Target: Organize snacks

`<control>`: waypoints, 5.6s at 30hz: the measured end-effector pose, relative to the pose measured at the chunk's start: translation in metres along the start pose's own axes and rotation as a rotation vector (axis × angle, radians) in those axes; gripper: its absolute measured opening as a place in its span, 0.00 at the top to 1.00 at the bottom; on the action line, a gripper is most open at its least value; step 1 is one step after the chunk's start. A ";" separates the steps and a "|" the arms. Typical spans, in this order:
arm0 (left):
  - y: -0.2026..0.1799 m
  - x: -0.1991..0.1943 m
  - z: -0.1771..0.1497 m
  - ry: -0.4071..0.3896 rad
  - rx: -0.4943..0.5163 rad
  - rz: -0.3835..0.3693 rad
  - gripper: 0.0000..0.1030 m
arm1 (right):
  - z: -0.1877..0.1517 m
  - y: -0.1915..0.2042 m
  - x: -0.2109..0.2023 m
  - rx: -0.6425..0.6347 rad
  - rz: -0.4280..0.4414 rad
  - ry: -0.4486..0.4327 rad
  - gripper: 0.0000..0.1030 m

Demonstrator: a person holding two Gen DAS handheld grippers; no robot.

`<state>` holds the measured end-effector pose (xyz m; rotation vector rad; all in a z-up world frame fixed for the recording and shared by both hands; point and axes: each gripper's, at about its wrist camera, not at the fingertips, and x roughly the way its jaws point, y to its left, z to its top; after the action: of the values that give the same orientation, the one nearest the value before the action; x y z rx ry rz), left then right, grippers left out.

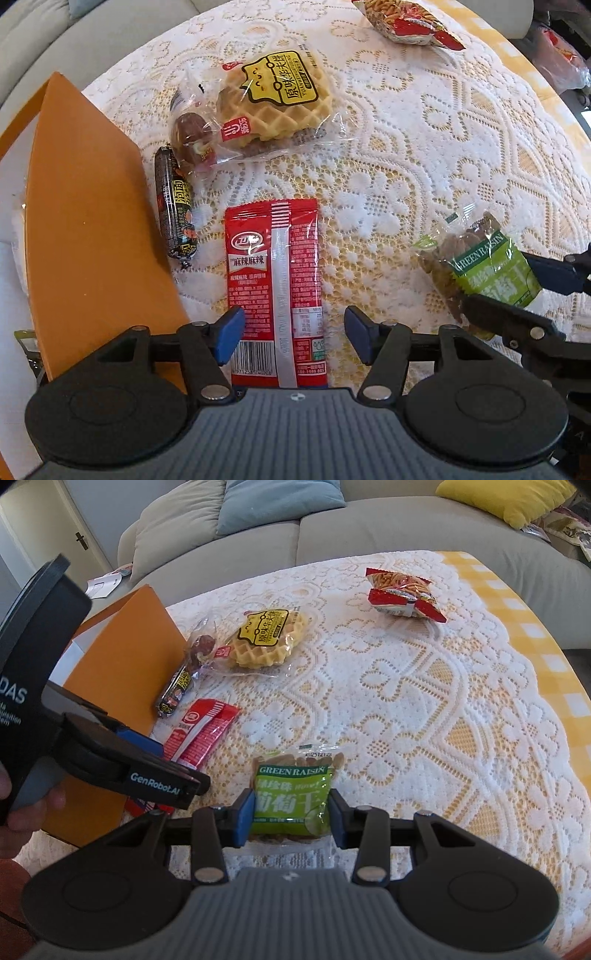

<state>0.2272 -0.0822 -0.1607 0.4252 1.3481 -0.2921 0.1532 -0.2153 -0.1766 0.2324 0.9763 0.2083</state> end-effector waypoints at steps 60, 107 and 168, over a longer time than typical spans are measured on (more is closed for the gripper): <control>0.027 0.018 0.048 0.126 -0.066 -0.054 0.49 | -0.003 0.010 -0.005 -0.025 0.053 -0.007 0.63; 0.003 -0.015 -0.032 -0.156 -0.323 -0.112 0.60 | -0.019 0.023 0.012 -0.178 -0.056 0.041 0.59; 0.207 -0.031 -0.032 -0.180 -0.439 0.114 0.61 | 0.100 0.234 0.077 -0.796 0.106 -0.018 0.61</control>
<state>0.2840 0.1152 -0.1098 0.1031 1.1651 0.0615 0.2621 0.0192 -0.1165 -0.4441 0.7978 0.6682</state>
